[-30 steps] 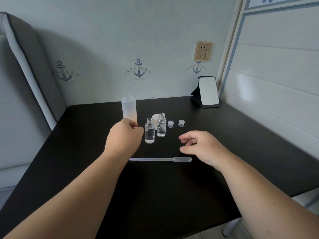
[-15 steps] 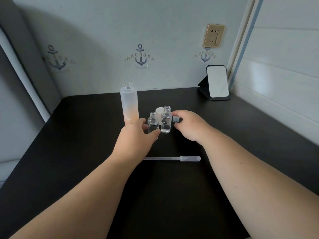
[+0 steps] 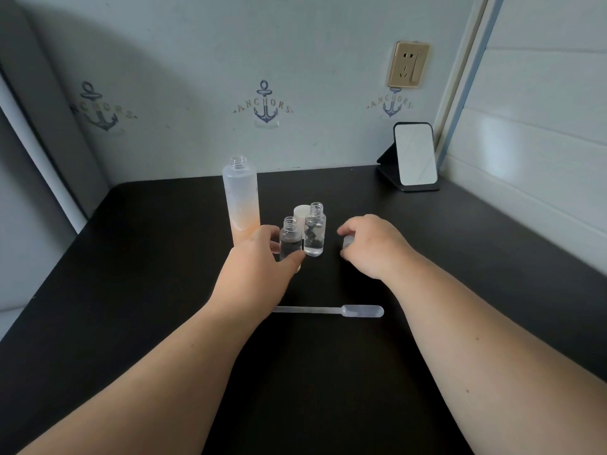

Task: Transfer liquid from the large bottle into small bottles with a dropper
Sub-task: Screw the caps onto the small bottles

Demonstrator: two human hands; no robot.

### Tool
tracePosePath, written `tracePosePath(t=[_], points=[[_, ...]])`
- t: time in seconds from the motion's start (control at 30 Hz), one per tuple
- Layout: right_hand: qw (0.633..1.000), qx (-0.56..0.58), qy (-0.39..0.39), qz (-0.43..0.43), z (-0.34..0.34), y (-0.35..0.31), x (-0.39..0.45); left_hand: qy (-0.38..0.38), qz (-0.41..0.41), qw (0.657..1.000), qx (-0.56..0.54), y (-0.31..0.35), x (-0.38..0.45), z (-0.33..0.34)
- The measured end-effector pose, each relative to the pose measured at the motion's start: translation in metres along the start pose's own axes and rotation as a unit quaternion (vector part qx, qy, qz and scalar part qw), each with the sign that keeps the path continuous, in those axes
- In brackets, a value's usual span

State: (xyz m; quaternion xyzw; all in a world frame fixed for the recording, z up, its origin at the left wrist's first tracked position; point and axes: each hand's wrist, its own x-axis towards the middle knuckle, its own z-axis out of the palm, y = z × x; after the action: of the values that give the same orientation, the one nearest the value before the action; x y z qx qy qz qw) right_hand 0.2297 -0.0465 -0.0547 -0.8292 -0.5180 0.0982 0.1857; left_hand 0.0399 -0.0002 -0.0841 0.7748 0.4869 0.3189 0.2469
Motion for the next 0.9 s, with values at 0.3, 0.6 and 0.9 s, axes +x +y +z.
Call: tracePosePath(t=[0.3,0.6,0.9], points=[[0.997,0.074,-0.008,0.001,-0.029,-0.005,-0.016,-0.011,0.013,1.000,0.010,0.001,-0.002,-0.002],[0.923,0.344,0.088,-0.146,0.001,-0.011,-0.028,0.007,0.051,0.998,0.031,0.005,-0.007,-0.007],[0.915,0.293,0.139,-0.240,0.008,-0.011,-0.029,0.005,0.102,0.994,0.034,0.005,-0.010,-0.009]])
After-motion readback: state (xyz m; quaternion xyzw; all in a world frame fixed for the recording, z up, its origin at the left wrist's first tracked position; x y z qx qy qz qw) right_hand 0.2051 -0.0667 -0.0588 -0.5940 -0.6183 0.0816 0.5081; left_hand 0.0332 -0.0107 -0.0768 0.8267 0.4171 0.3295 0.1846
